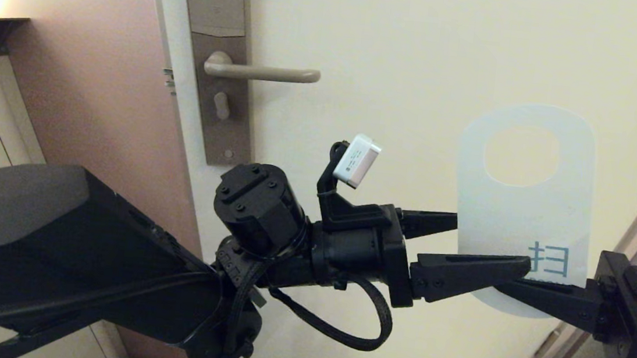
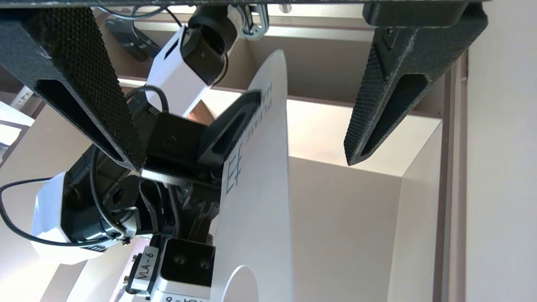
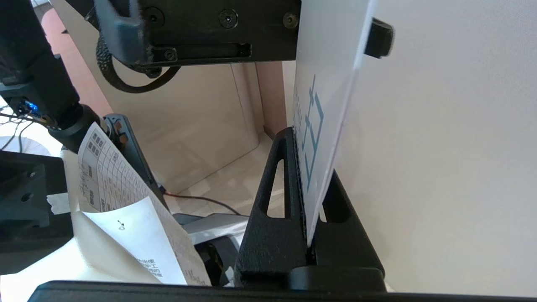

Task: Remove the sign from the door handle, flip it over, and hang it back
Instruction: Hand it to the other hand, then hang the sign back with the other side facing out

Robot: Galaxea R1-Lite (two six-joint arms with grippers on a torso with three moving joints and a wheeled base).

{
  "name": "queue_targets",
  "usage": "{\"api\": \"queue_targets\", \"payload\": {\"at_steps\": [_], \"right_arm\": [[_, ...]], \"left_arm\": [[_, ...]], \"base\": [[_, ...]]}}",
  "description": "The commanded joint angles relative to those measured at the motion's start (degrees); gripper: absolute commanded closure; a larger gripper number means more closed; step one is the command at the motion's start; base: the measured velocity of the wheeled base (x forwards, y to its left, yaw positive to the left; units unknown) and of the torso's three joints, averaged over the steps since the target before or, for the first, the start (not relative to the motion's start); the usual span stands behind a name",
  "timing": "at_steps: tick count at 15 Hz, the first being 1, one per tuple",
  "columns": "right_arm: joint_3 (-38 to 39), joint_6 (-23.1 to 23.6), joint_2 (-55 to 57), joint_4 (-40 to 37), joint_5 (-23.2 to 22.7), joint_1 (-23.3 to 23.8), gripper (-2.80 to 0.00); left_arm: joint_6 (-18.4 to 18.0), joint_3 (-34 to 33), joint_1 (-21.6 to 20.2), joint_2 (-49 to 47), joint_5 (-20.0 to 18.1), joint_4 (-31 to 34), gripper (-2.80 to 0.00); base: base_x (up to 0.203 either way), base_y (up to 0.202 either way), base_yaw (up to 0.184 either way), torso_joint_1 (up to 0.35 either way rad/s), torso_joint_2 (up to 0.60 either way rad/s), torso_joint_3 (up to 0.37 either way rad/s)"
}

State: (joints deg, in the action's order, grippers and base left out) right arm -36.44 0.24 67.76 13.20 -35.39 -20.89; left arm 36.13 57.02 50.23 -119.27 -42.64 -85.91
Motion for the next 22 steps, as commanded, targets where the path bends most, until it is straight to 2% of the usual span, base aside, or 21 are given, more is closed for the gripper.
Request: {"api": "queue_targets", "payload": {"at_steps": [1,6,8,12,14,17,20,22], "right_arm": [[0.05,0.02,-0.34,0.08,-0.21,-0.02,0.0],[0.67,0.02,-0.84,0.16,-0.12,0.06,0.0],[0.93,0.02,-0.87,0.16,-0.03,0.15,0.0],[1.46,0.02,-0.78,0.16,-0.03,1.12,0.0],[1.53,0.02,-0.69,0.07,0.04,1.29,0.0],[1.89,0.02,-0.61,0.1,0.05,1.85,0.0],[2.23,0.02,-0.26,0.09,-0.03,2.96,0.0],[2.34,0.02,-0.11,0.07,-0.01,3.0,0.0]], "left_arm": [[0.1,-1.56,-0.51,1.11,-0.25,-0.48,-2.8],[-1.67,-8.03,-1.77,5.78,-0.35,-0.07,-2.8],[-3.97,-10.53,-2.73,8.03,-0.39,1.69,-2.8],[-15.7,-16.83,-5.02,14.82,0.25,12.89,-2.8],[-19.35,-19.23,-6.17,18.09,3.27,18.04,-2.8],[-25.85,-21.03,-7.28,22.13,12.77,27.9,-2.8],[-31.27,-21.75,-11.63,23.88,16.25,32.52,-2.8],[-31.91,-21.89,-13.27,23.99,16.95,33.09,-2.8]], "base": [[0.0,0.0,0.0,0.0,0.0,0.0],[0.0,0.0,0.0,0.0,0.0,0.0],[0.0,0.0,0.0,0.0,0.0,0.0],[0.0,0.0,0.0,0.0,0.0,0.0],[0.0,0.0,0.0,0.0,0.0,0.0],[0.0,0.0,0.0,0.0,0.0,0.0],[0.0,0.0,0.0,0.0,0.0,0.0],[0.0,0.0,0.0,0.0,0.0,0.0]]}}
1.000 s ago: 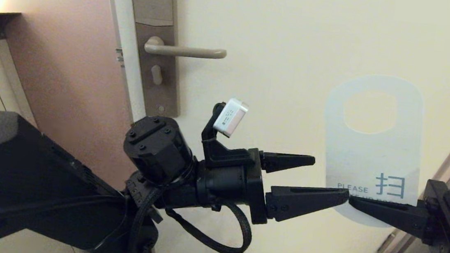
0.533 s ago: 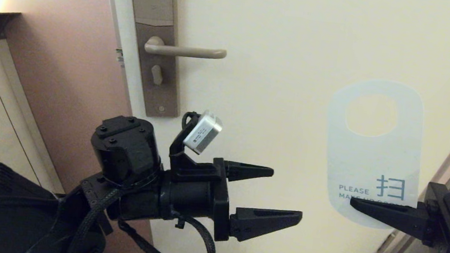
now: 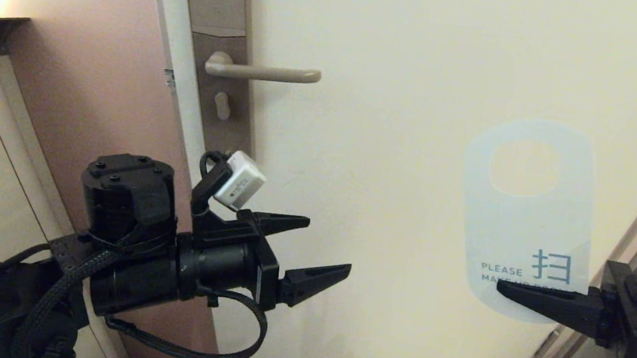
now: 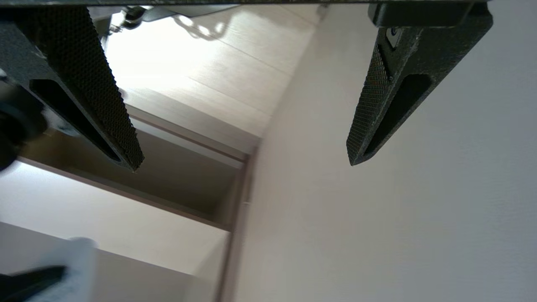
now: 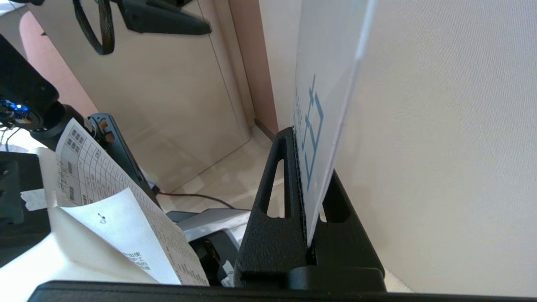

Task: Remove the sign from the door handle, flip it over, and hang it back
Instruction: Hang the sign back with the other side facing out

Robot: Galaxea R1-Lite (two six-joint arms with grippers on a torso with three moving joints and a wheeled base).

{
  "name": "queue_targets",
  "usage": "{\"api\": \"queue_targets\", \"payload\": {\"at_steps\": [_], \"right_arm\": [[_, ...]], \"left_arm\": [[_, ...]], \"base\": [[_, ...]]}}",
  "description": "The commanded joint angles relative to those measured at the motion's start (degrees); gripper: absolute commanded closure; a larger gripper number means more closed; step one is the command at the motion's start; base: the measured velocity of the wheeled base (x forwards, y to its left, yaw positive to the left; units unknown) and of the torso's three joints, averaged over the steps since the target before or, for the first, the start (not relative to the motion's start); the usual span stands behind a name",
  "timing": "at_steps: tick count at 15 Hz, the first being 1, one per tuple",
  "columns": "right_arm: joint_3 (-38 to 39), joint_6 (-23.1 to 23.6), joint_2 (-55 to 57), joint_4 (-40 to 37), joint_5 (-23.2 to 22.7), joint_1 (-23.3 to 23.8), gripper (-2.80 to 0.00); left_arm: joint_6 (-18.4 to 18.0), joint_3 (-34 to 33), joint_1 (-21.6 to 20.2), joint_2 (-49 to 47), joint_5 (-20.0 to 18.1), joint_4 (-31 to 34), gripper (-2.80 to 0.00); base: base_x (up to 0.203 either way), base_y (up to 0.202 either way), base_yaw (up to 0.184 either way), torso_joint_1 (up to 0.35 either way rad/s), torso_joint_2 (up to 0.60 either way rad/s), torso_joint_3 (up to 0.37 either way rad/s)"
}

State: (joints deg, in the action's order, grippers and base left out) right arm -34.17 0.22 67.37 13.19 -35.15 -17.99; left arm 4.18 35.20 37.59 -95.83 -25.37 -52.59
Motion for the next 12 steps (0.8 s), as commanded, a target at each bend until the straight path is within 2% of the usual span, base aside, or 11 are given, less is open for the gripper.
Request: {"api": "queue_targets", "payload": {"at_steps": [1,2,3,6,9,12], "right_arm": [[0.16,0.04,0.53,0.08,-0.23,0.1,0.0],[0.12,0.04,0.71,0.08,-0.23,0.15,0.0],[0.07,0.04,0.93,0.17,-0.19,0.15,0.0],[-0.1,0.04,1.39,0.14,-0.27,0.35,0.0],[-0.19,0.04,1.88,0.17,-0.27,0.82,0.0],[-0.13,0.04,1.97,0.17,-0.19,1.67,0.0]], "left_arm": [[-0.01,-0.77,-0.84,0.56,0.8,-0.3,-2.8],[-0.37,-1.14,-0.85,0.38,1.52,-0.4,-2.8],[-1.02,-1.41,-0.9,0.24,1.86,-0.41,-0.02],[-1.57,-1.54,-0.94,0.65,2.95,-0.43,0.0],[-1.76,-1.59,-1.66,2.08,7.57,-0.21,0.0],[-5.62,-1.78,-5.87,3.13,12.23,0.98,0.0]], "base": [[0.0,0.0,0.0,0.0,0.0,0.0],[0.0,0.0,0.0,0.0,0.0,0.0],[0.0,0.0,0.0,0.0,0.0,0.0],[0.0,0.0,0.0,0.0,0.0,0.0],[0.0,0.0,0.0,0.0,0.0,0.0],[0.0,0.0,0.0,0.0,0.0,0.0]]}}
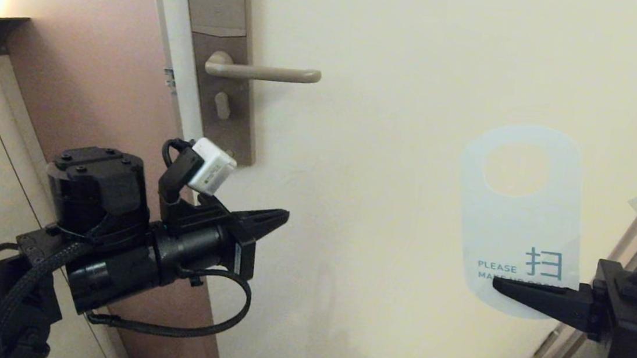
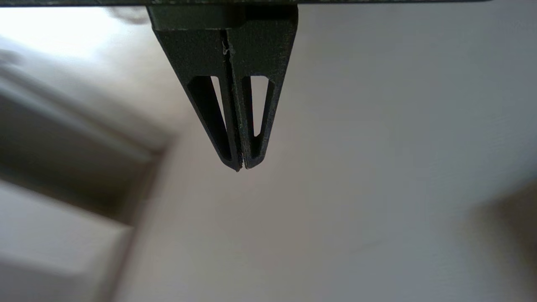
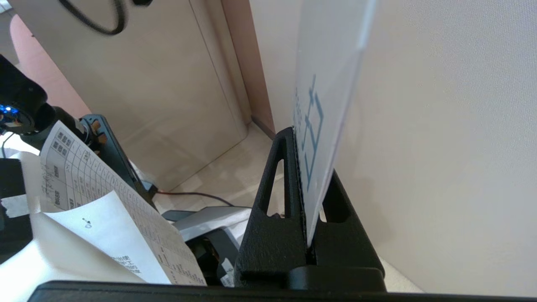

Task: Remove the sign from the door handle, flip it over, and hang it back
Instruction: Hang the sign back with the other side facing out

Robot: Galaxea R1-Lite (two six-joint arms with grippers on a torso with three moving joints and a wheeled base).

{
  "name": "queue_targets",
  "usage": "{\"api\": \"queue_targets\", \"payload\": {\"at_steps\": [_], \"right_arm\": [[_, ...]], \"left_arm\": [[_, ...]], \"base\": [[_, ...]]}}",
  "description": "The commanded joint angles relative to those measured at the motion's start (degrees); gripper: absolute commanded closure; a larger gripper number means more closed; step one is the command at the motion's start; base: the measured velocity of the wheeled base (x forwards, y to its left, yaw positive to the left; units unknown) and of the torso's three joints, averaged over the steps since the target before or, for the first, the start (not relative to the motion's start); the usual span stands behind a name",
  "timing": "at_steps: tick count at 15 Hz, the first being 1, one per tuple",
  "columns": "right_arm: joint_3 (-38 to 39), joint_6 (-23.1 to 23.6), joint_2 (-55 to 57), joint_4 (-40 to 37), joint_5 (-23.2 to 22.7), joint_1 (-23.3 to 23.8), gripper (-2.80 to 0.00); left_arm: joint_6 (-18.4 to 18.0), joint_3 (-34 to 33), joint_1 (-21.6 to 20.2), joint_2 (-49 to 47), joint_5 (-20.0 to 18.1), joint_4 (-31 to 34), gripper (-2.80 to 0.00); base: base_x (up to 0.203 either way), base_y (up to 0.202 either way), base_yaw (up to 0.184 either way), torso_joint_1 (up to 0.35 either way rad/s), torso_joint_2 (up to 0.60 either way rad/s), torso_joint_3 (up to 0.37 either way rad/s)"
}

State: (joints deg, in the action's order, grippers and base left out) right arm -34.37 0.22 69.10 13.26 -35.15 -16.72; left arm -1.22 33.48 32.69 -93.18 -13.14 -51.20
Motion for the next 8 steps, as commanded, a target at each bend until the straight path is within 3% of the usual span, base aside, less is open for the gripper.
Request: {"api": "queue_targets", "payload": {"at_steps": [1,5,8], "right_arm": [[0.23,0.04,0.03,0.1,-0.22,1.1,0.0],[0.35,0.04,-0.53,0.1,-0.19,3.18,0.0],[-0.21,0.13,-1.01,0.1,-0.19,4.4,0.0]], "left_arm": [[-2.31,-0.32,-2.93,1.14,1.45,0.9,0.0],[-5.65,-5.61,-8.83,7.68,6.55,5.5,0.0],[-5.86,-12.5,-18.06,14.53,7.21,6.89,0.0]], "base": [[0.0,0.0,0.0,0.0,0.0,0.0],[0.0,0.0,0.0,0.0,0.0,0.0],[0.0,0.0,0.0,0.0,0.0,0.0]]}}
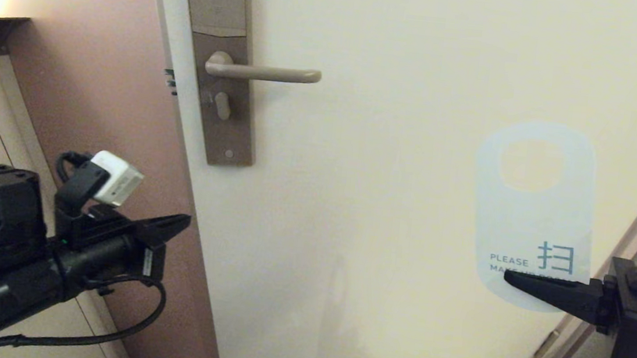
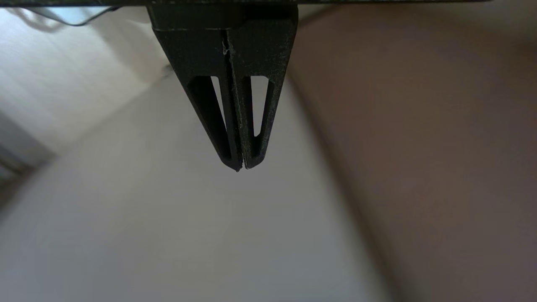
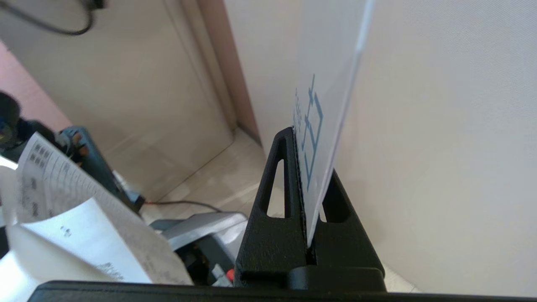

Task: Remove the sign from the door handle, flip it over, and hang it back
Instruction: Hang the sign back with the other side facing out

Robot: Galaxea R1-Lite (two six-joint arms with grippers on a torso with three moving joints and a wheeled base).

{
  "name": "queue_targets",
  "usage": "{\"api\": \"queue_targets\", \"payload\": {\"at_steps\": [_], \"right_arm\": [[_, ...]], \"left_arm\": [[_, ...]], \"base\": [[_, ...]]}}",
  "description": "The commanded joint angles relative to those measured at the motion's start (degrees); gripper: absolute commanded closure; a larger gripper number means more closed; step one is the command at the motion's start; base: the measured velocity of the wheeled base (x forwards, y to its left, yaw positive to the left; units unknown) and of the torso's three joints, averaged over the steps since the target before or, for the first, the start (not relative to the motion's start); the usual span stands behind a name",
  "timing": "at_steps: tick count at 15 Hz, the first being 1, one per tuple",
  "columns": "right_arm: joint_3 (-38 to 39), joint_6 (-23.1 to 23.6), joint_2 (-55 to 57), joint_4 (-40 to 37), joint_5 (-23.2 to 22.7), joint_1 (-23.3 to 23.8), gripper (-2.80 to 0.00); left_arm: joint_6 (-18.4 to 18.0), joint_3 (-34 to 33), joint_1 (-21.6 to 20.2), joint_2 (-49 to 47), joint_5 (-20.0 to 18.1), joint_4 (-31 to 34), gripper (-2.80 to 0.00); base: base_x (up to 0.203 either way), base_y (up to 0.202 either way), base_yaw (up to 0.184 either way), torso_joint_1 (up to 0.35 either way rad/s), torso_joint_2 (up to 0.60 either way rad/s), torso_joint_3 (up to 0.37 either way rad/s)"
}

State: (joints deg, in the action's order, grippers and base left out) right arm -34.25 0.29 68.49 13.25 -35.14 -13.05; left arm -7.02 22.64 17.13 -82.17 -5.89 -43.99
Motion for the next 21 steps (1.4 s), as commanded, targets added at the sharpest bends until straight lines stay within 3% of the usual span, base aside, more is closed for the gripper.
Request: {"api": "queue_targets", "payload": {"at_steps": [1,3,9,21], "right_arm": [[-0.62,0.06,-0.79,0.11,-0.19,1.07,0.0],[-0.58,0.06,-1.34,0.11,-0.19,1.9,0.0],[0.55,0.06,-3.8,0.11,-0.19,2.57,0.0],[1.55,0.5,-4.75,0.11,-0.19,3.91,0.0]], "left_arm": [[-0.04,-4.2,-5.43,6.26,-0.12,-0.17,0.0],[-0.02,-9.9,-10.04,11.47,-0.27,-0.02,0.0],[0.15,-22.2,-17.71,25.84,-0.08,1.4,0.0],[0.78,-22.54,-19.32,57.85,-0.15,33.88,0.0]], "base": [[0.0,0.0,0.0,0.0,0.0,0.0],[0.0,0.0,0.0,0.0,0.0,0.0],[0.0,0.0,0.0,0.0,0.0,0.0],[0.0,0.0,0.0,0.0,0.0,0.0]]}}
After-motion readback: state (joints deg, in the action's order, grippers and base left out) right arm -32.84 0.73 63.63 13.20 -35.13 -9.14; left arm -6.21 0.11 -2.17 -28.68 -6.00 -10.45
